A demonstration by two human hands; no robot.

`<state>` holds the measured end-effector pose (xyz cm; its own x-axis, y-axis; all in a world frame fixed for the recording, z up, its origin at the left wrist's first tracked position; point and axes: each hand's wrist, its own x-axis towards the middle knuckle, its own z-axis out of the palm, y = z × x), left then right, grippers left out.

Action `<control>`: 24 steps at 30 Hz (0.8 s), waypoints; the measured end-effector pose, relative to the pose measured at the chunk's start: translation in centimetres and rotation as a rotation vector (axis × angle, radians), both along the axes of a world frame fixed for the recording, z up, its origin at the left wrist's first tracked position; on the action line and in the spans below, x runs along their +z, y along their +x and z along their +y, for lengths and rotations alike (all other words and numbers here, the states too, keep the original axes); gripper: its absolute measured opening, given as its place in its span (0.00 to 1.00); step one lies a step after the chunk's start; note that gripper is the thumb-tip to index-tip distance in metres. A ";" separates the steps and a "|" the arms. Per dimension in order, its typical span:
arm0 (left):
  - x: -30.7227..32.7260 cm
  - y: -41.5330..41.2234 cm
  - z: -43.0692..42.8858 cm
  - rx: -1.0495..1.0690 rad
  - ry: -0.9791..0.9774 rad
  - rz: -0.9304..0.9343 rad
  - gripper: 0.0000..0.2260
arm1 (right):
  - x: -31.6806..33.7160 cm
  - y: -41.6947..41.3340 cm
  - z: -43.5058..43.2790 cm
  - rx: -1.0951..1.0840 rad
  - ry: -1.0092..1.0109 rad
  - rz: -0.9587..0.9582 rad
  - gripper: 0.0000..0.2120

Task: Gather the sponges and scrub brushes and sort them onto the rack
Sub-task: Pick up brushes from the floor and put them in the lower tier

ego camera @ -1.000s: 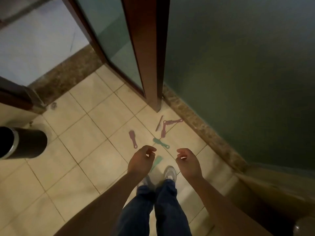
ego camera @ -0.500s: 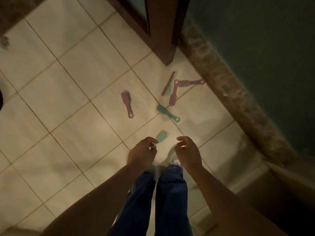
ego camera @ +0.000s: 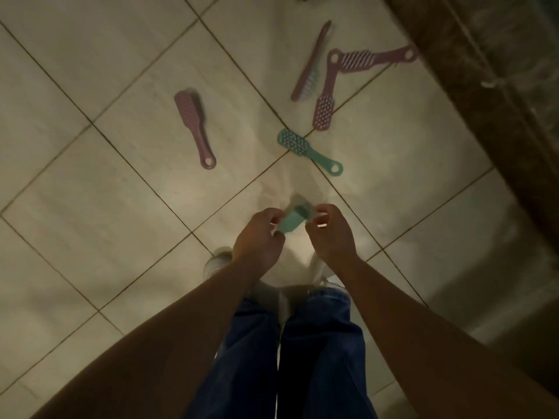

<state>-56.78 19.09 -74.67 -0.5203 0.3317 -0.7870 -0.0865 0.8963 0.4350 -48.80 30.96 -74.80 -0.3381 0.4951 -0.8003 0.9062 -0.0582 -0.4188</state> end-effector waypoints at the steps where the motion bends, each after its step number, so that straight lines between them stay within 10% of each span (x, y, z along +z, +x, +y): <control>1: -1.0 0.1 -0.1 -0.008 0.008 0.010 0.18 | -1.0 -0.1 0.0 -0.009 -0.004 0.006 0.14; 17: -4.7 -1.3 1.8 0.177 0.151 0.030 0.13 | -3.8 -5.7 1.0 -0.315 -0.203 0.135 0.07; 24: -4.5 -5.5 4.6 0.437 0.171 0.121 0.16 | -4.1 -11.4 4.5 0.007 0.331 0.220 0.16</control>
<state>-62.24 23.67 -79.14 -0.7243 0.1803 -0.6655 -0.3790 0.7021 0.6028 -60.23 35.49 -78.89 -0.4882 0.7112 -0.5058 0.7925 0.1186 -0.5982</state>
